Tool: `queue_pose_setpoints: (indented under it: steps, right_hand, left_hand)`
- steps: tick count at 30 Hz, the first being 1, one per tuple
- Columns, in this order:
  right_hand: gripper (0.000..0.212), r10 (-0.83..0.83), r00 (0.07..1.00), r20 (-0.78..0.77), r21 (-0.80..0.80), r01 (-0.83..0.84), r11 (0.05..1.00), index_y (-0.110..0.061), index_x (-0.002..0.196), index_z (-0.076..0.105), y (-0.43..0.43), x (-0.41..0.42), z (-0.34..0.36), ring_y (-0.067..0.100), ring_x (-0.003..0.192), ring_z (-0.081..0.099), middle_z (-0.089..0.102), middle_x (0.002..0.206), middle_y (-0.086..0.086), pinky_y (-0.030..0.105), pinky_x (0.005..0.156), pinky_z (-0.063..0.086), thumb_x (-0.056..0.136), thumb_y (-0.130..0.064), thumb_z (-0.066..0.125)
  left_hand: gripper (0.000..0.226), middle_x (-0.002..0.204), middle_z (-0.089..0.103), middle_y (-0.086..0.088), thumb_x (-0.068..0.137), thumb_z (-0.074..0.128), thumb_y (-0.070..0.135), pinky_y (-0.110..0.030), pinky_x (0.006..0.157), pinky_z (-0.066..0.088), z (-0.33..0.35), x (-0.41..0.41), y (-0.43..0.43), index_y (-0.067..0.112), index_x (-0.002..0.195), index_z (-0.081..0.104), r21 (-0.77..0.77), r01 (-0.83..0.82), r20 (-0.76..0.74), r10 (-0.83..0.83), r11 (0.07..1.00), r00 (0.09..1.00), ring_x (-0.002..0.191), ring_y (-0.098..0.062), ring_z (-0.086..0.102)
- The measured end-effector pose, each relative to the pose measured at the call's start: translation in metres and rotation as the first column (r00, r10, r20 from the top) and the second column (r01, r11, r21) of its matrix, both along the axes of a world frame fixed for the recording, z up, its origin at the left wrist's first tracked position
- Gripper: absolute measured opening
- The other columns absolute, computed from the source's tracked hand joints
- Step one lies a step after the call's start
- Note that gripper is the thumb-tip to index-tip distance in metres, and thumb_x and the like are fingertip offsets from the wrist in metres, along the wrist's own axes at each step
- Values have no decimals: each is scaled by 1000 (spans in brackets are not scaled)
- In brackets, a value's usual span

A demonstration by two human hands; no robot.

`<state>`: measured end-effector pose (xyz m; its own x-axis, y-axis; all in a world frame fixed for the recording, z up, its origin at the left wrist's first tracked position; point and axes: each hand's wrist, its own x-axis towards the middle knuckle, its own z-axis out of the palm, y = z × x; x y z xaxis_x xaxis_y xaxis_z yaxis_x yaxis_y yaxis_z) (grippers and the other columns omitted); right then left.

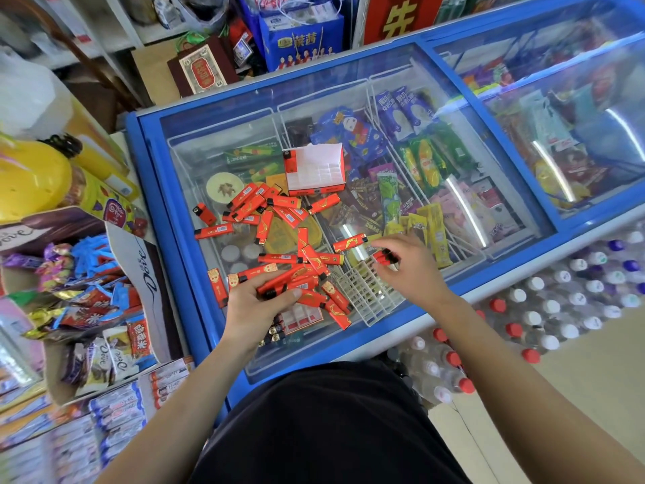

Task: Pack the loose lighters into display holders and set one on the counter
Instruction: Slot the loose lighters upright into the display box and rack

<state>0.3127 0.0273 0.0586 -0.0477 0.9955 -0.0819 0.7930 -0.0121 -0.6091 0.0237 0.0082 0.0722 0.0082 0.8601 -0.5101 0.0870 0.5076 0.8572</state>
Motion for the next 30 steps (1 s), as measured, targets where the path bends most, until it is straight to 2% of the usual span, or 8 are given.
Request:
queue_pose_setpoints:
  steps: [3, 6, 11, 16, 19, 23, 27, 30]
  right_hand:
    - [43, -95, 919, -382, -227, 7, 974, -27, 125, 66, -14, -31, 14, 4, 104, 65, 70, 116, -13, 29, 90, 55, 85, -23, 80]
    - [60, -87, 840, -535, -323, -108, 940, -31, 139, 56, -25, -57, 20, 2, 107, 65, 66, 125, -15, 25, 89, 56, 84, -25, 81]
    - [53, -192, 762, -618, -354, -51, 934, -26, 131, 61, -35, -75, 8, 15, 92, 70, 72, 109, -4, 38, 86, 60, 84, -13, 81]
    - [31, -315, 616, -722, -407, -10, 913, -13, 115, 68, -42, -73, 0, 22, 86, 70, 72, 107, 7, 34, 76, 60, 87, -2, 75]
    - [29, -416, 485, -769, -493, -36, 869, -12, 118, 66, -47, -70, -6, 27, 82, 71, 68, 109, 15, 36, 75, 60, 93, 2, 66]
    - [30, -490, 367, -791, -568, -143, 811, -11, 127, 62, -54, -66, -16, 27, 88, 67, 64, 109, 17, 36, 80, 58, 99, -2, 58]
    - [36, -543, 266, -796, -597, -201, 777, -6, 137, 55, -59, -66, -24, 24, 91, 65, 58, 117, 21, 36, 79, 56, 101, -4, 53]
    - [33, -603, 162, -781, -624, -233, 746, -7, 134, 59, -61, -68, -23, 24, 85, 61, 59, 114, 21, 34, 73, 50, 103, -5, 48]
  left_hand:
    - [41, 101, 79, -5, 77, 85, 9, -38, 85, 62, 1, 6, 0, 12, 117, 74, 17, 24, 39, -24, 1000, 999, 93, -23, 77]
    - [41, 103, 79, -6, 78, 84, 6, -32, 81, 62, 5, 12, -1, 10, 117, 73, 46, 49, 90, -53, 998, 995, 96, -23, 76]
    - [37, 102, 78, -10, 81, 81, 3, -26, 75, 61, 10, 17, -3, 11, 116, 72, 65, 84, 165, -93, 994, 982, 93, -25, 77]
    - [39, 101, 78, -11, 85, 76, 2, -23, 72, 60, 7, 19, -5, 9, 123, 68, 20, 69, 215, -72, 997, 974, 84, -21, 77]
    - [33, 100, 77, -13, 90, 70, 1, -24, 75, 60, 2, 17, -5, 7, 123, 68, 18, 41, 251, -44, 999, 967, 83, -22, 76]
    - [30, 96, 78, -11, 90, 71, 2, -22, 72, 60, 5, 21, -5, 7, 119, 71, 53, 4, 198, -15, 999, 980, 77, -20, 76]
    - [37, 101, 75, -18, 86, 75, 3, -30, 79, 62, 5, 25, -4, 17, 120, 72, 152, 86, 143, -108, 985, 984, 89, -30, 75]
    - [35, 102, 75, -20, 90, 72, 1, -29, 79, 62, 3, 27, -2, 10, 123, 71, 156, 138, 136, -160, 978, 978, 91, -28, 76]
